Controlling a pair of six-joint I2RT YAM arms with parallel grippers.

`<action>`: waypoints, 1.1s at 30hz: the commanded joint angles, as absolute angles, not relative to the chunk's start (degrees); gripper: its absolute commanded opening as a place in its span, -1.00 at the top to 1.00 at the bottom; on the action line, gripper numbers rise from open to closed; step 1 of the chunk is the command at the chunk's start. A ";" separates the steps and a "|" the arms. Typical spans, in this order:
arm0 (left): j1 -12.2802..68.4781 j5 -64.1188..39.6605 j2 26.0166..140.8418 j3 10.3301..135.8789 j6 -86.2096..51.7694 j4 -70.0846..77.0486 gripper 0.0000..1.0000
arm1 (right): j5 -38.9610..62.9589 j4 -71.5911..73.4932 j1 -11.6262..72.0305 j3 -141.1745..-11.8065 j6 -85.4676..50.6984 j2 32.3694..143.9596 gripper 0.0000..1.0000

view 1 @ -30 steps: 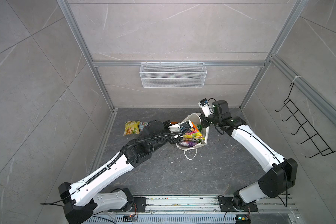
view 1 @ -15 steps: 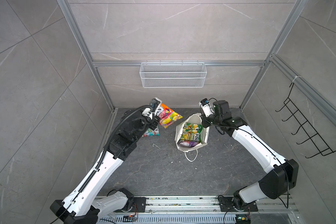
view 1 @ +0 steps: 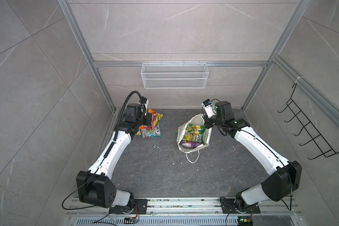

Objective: Take the snacks out of the paper bag
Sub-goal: Place the snack at the top-center of the table.

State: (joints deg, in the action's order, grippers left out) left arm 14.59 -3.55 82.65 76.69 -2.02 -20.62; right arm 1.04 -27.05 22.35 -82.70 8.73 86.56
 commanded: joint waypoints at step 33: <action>20.89 -6.53 108.41 86.34 -36.09 -5.01 1.00 | -0.83 -25.99 20.79 -82.62 7.21 83.49 1.00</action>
